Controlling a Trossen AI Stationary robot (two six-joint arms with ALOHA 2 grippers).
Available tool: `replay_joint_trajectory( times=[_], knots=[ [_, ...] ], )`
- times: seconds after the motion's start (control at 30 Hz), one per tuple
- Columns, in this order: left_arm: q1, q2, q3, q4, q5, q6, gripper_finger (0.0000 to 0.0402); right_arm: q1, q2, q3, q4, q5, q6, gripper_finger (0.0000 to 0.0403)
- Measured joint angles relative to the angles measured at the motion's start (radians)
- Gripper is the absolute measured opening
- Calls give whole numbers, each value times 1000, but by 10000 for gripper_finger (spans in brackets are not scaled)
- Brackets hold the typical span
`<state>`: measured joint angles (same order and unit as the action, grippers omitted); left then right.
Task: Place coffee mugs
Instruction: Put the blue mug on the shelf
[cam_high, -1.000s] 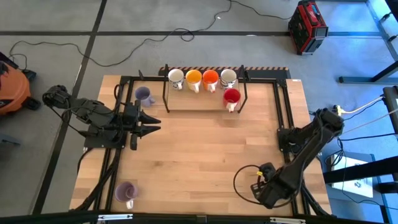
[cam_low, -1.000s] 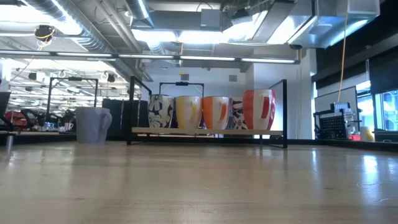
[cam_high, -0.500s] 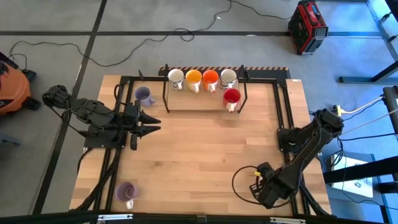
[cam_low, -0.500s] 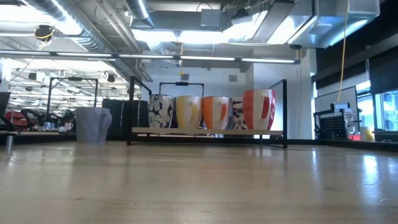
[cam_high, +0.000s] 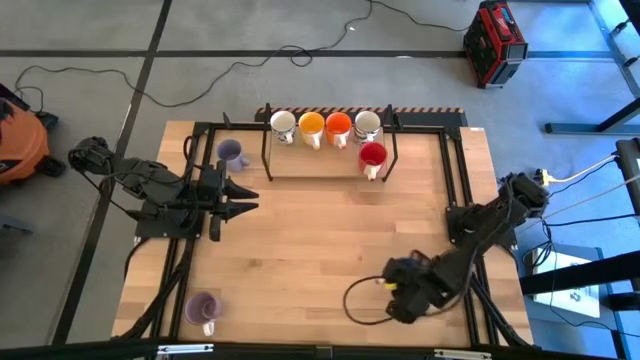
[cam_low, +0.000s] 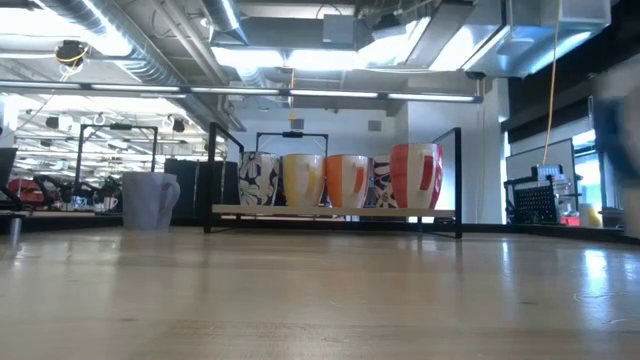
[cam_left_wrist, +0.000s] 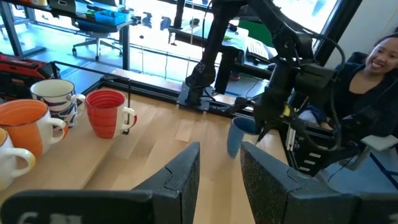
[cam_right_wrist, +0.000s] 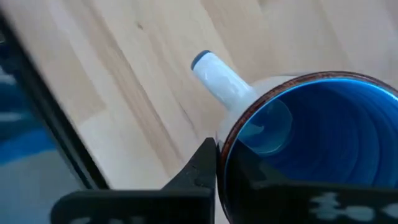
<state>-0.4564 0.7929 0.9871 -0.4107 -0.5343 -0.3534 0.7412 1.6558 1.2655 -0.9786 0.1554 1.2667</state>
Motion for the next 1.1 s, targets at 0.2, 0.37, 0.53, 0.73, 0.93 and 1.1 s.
replay_joint_trajectory(
  times=[0.2,0.37,0.53,0.73,0.93,1.1],
  knots=[
    [0,0,0,0,5,24,110,-139,0,0,151,-4,-527,3],
    [0,0,-1,0,6,24,110,-266,0,0,271,-63,-940,2],
    [0,0,-1,-1,8,24,110,-363,21,13,288,-125,-1264,1],
    [0,0,-1,-1,9,24,110,-427,93,77,225,-159,-1545,1],
    [0,0,-1,0,9,24,110,-476,159,129,167,-244,-1640,1],
    [0,0,-1,0,8,24,110,-483,180,143,132,-279,-1639,1]
  ],
)
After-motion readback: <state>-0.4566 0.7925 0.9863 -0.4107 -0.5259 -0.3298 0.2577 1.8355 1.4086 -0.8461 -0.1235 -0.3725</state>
